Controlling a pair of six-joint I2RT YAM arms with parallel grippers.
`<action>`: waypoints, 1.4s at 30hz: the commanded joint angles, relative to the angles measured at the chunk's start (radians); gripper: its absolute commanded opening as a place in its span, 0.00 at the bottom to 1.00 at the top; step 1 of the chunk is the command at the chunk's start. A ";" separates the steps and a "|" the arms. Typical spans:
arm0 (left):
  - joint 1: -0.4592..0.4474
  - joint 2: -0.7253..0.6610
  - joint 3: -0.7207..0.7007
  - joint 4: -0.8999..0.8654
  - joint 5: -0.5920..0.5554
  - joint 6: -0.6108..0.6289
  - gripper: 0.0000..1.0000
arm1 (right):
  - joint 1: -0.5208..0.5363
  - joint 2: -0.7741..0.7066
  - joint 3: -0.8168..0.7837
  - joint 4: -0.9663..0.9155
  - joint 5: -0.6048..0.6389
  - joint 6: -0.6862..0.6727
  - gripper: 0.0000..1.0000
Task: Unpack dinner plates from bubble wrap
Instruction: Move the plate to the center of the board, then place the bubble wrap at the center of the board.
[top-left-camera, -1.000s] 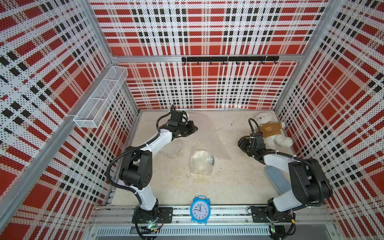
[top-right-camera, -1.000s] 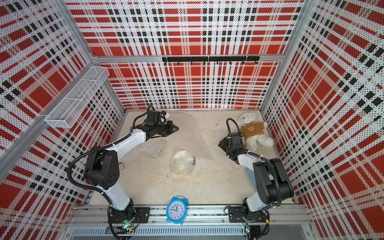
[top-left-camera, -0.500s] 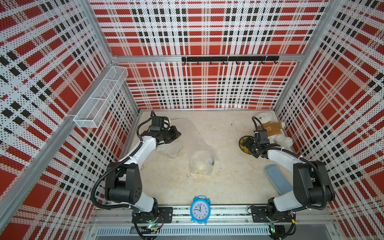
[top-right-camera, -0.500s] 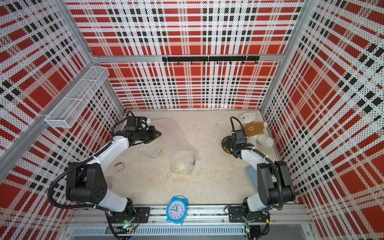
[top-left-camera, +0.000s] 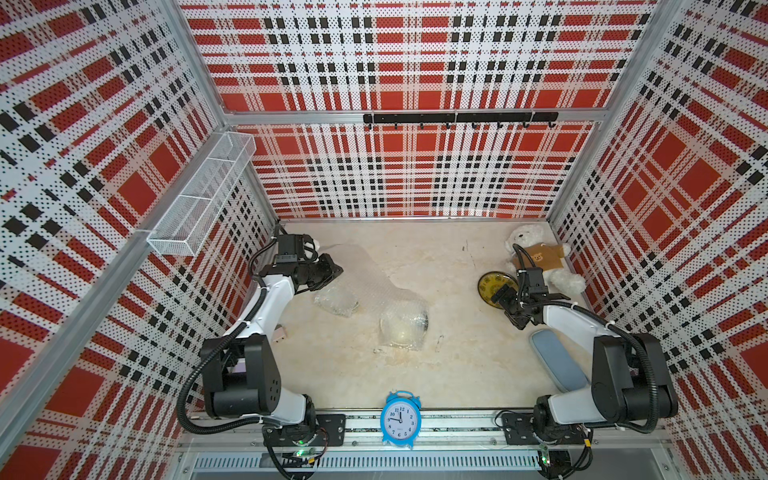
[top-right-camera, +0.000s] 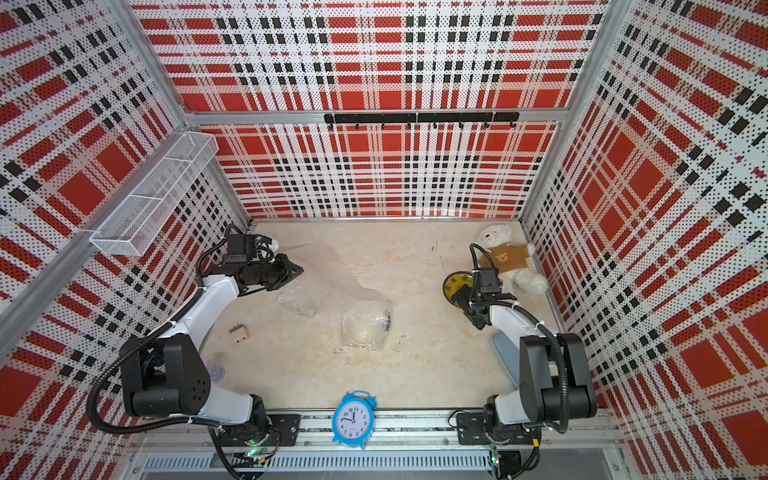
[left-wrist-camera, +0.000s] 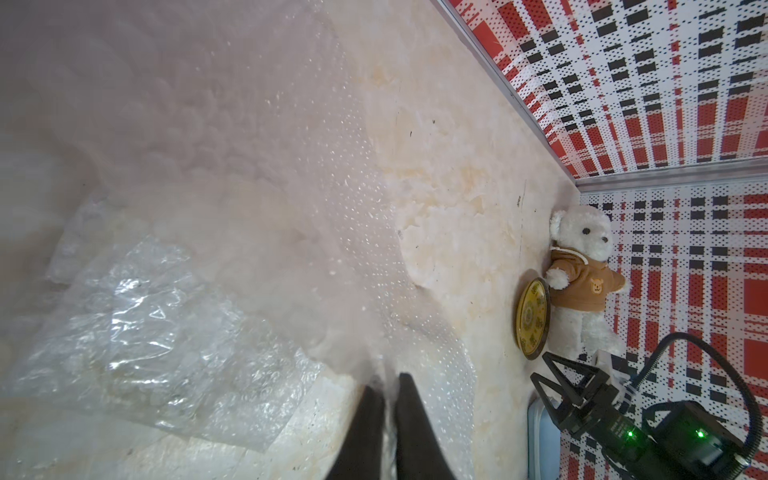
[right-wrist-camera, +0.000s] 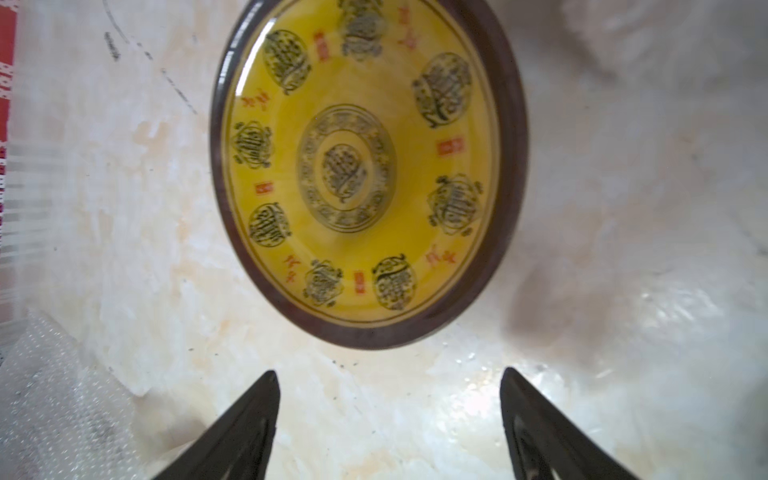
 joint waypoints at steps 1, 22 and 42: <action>0.006 -0.014 0.026 -0.028 0.030 0.033 0.13 | -0.014 -0.008 -0.019 0.038 -0.012 -0.026 0.85; 0.008 -0.007 0.032 -0.044 0.030 0.057 0.13 | 0.012 0.190 0.086 0.153 -0.037 -0.086 0.81; 0.052 0.093 0.177 -0.230 0.121 0.250 0.13 | 0.111 0.022 0.106 0.025 0.093 -0.096 0.87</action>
